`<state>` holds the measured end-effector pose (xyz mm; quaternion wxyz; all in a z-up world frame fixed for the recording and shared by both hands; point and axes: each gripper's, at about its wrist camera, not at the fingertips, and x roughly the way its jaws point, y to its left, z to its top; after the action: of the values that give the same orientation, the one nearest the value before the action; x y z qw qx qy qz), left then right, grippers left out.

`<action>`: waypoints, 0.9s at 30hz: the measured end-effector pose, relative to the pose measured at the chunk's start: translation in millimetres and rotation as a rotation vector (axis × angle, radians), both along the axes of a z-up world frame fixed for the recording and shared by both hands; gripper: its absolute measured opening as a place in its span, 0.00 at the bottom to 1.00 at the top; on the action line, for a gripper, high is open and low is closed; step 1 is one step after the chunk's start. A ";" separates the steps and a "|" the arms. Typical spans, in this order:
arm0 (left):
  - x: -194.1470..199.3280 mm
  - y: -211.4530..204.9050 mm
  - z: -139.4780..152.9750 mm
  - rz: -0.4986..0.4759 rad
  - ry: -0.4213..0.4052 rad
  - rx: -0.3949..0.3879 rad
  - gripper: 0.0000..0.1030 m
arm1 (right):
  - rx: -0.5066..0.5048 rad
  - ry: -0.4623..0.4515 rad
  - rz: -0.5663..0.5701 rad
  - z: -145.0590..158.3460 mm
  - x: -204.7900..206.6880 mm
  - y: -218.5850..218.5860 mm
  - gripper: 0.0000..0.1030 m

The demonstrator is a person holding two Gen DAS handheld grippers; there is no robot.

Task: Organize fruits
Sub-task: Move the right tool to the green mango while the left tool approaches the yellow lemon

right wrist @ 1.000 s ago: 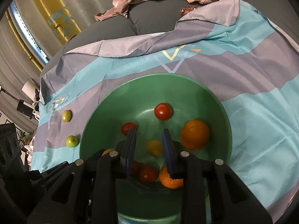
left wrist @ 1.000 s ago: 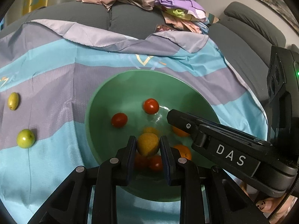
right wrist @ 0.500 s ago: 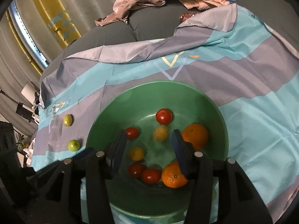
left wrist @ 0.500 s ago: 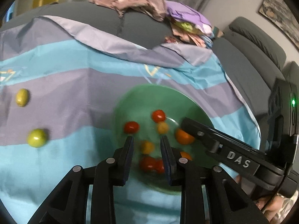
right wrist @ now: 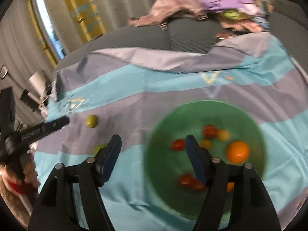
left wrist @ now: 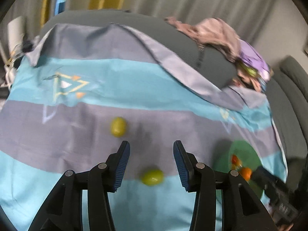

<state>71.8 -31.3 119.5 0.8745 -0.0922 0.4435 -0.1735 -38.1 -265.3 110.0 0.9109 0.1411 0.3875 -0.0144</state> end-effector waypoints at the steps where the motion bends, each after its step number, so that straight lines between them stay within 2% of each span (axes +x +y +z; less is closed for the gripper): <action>1: 8.7 8.3 -4.2 0.013 0.016 -0.008 0.44 | 0.012 0.016 0.033 -3.0 9.3 8.9 0.67; 3: 22.5 16.5 -14.1 0.028 0.045 -0.022 0.44 | 0.021 0.056 0.097 -10.7 30.3 28.8 0.67; 8: 59.1 18.1 -51.4 0.037 0.135 0.001 0.44 | 0.005 0.157 0.256 -43.4 71.1 78.4 0.67; 14: 85.2 22.6 -88.4 0.057 0.231 -0.032 0.44 | -0.068 0.220 0.337 -80.0 90.6 110.3 0.67; 24: 102.3 18.4 -107.1 0.066 0.248 -0.071 0.44 | -0.101 0.254 0.370 -104.1 106.2 127.6 0.69; 27: 103.0 17.2 -107.8 0.089 0.214 -0.054 0.44 | -0.136 0.257 0.367 -109.6 106.1 129.5 0.69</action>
<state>174.8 -14.1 11.7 0.8261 -0.1534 0.5250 -0.1356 68.1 -135.7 0.4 0.8487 0.0036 0.5178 0.1074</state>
